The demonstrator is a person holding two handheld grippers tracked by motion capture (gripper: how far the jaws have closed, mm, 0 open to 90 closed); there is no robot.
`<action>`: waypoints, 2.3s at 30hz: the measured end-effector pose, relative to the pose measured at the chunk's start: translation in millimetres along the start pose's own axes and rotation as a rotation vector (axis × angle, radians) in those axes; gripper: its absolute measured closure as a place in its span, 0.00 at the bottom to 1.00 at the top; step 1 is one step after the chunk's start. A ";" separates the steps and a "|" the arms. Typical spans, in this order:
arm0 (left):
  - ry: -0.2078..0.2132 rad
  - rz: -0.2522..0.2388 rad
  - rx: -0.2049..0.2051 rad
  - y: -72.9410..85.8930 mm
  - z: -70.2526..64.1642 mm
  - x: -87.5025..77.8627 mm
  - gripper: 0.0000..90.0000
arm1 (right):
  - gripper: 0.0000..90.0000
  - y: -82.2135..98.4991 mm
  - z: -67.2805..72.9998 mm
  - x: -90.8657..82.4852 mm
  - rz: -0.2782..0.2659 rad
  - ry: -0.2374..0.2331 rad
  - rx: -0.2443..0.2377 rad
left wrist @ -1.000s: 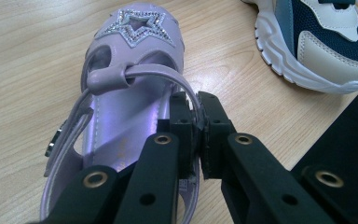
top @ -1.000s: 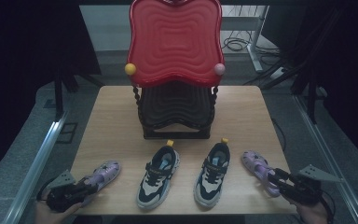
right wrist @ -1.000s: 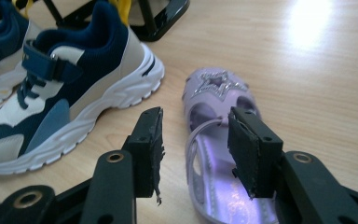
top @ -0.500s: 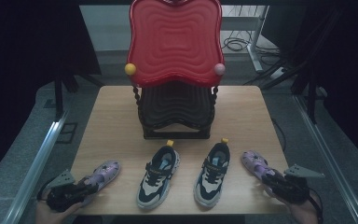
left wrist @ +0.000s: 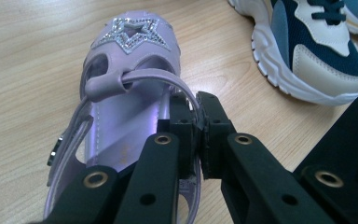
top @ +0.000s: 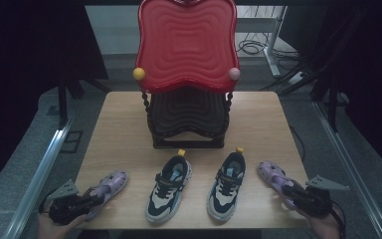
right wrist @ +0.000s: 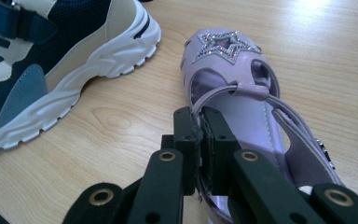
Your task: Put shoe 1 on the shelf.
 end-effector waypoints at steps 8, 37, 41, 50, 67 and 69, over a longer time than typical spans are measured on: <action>0.008 -0.051 -0.046 -9.9 4.5 -0.9 0.96 | 0.96 -4.4 -1.8 -2.1 -0.051 0.001 0.036; 0.049 -0.262 -0.090 -85.4 -3.0 -16.6 0.96 | 0.96 -65.3 19.3 -14.6 -0.289 -0.057 0.042; 0.053 -0.275 -0.093 -94.4 -5.6 -14.2 0.96 | 0.96 -76.1 24.3 -7.9 -0.304 -0.072 0.034; 0.062 -0.304 -0.089 -109.4 -13.5 -8.2 0.96 | 0.95 -87.7 34.1 -5.0 -0.338 -0.100 0.031; 0.084 -0.327 -0.037 -133.8 -33.3 -0.6 0.96 | 0.95 -106.9 55.2 3.2 -0.387 -0.150 0.010; 0.087 -0.326 -0.034 -135.0 -34.5 0.4 0.96 | 0.95 -108.1 56.6 4.1 -0.385 -0.153 0.003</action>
Point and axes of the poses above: each handheld gripper's, and its own axes: x roughly forward along the jaws, y roughly out of its underside, z roughly to its left, the point moved 5 cm from there along x, roughly forward along the jaws, and after that the axes turned 8 degrees about -y, right-handed, at the moved point
